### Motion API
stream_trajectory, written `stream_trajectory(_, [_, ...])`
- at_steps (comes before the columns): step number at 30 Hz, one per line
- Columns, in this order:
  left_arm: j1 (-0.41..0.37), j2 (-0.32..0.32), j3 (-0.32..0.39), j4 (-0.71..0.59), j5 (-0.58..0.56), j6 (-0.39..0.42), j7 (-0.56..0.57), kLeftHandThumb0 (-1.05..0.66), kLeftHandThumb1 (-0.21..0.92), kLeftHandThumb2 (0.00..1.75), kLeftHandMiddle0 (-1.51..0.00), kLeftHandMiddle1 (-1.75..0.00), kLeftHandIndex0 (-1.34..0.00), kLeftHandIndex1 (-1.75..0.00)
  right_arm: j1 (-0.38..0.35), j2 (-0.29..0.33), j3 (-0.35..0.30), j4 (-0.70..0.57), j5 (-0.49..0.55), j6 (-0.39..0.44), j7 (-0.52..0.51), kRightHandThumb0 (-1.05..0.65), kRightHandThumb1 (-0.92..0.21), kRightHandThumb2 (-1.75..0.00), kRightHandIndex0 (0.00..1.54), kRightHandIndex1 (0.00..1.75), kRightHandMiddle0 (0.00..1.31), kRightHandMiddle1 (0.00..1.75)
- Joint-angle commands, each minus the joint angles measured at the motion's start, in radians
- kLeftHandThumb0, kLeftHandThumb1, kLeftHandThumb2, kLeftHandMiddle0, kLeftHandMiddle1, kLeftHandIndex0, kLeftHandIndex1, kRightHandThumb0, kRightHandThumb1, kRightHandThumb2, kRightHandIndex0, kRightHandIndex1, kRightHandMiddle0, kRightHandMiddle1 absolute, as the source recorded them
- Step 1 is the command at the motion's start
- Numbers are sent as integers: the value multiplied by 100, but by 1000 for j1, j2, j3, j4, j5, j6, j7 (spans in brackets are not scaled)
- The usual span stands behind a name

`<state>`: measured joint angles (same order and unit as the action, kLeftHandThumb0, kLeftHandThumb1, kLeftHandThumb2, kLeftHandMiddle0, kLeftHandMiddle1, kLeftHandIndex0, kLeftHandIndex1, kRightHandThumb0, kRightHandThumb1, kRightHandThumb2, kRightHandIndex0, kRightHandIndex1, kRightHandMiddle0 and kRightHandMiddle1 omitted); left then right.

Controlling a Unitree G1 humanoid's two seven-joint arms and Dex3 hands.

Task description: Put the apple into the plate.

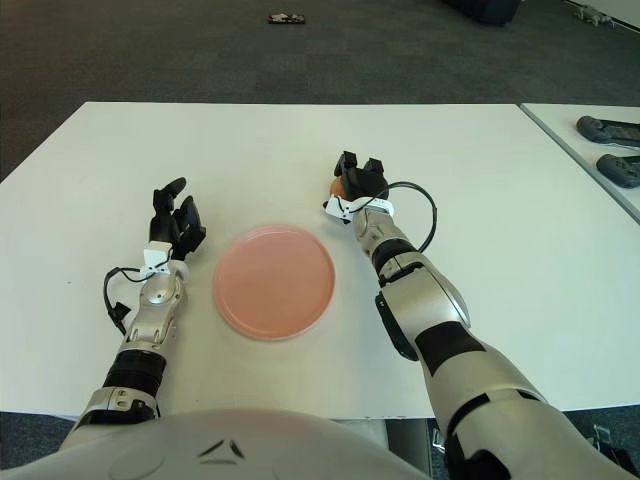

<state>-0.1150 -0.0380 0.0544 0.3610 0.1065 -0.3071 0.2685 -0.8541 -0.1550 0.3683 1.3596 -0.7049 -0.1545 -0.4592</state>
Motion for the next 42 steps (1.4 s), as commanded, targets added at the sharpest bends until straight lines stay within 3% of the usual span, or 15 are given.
stream_trajectory(1, [-1, 3, 1, -14, 6, 14, 2, -71, 92, 76, -47, -3, 0, -96, 75, -21, -10, 42, 15, 25, 37, -46, -37, -124, 95, 175, 57, 175])
stream_trajectory(14, [9, 2, -3, -28, 14, 20, 6, -73, 92, 77, -45, -2, 0, -95, 89, -42, -19, 42, 22, 34, 55, -45, -40, -119, 102, 175, 54, 175])
stream_trajectory(18, [8, -1, 0, -31, 12, 26, 7, -72, 92, 76, -46, -2, 0, -96, 90, -54, -15, 43, 19, 42, 84, -44, -46, -113, 88, 175, 50, 175])
stream_trajectory(20, [7, -1, 1, -32, 11, 28, 7, -72, 92, 75, -46, -2, 0, -97, 91, -65, -17, 45, 21, 46, 113, -43, -51, -106, 60, 175, 46, 175])
stream_trajectory(24, [7, -3, 1, -36, 14, 30, 10, -72, 92, 75, -46, -2, 0, -97, 88, -76, -21, 43, 27, 49, 148, -42, -57, -98, 35, 171, 41, 175])
stream_trajectory(25, [7, -3, 1, -36, 14, 30, 10, -72, 92, 75, -46, -2, 0, -97, 87, -76, -21, 43, 29, 51, 154, -55, -61, -83, 31, 165, 28, 175])
stream_trajectory(26, [5, -3, 1, -37, 14, 32, 10, -72, 92, 75, -46, -2, 0, -97, 83, -76, -23, 42, 31, 55, 161, -64, -66, -69, 28, 161, 20, 175])
stream_trajectory(29, [6, -5, 1, -41, 16, 34, 12, -72, 92, 75, -45, -2, 0, -97, 79, -76, -27, 41, 37, 66, 175, -75, -73, -49, 25, 151, 8, 175])
stream_trajectory(34, [11, -8, 0, -47, 21, 34, 19, -72, 92, 75, -46, -2, 0, -98, 80, -78, -30, 41, 41, 71, 185, -80, -76, -39, 25, 146, 2, 175])
stream_trajectory(42, [13, -11, -1, -51, 26, 29, 26, -71, 92, 74, -47, -3, 0, -98, 84, -86, -28, 42, 40, 74, 190, -82, -78, -34, 24, 141, 5, 175])
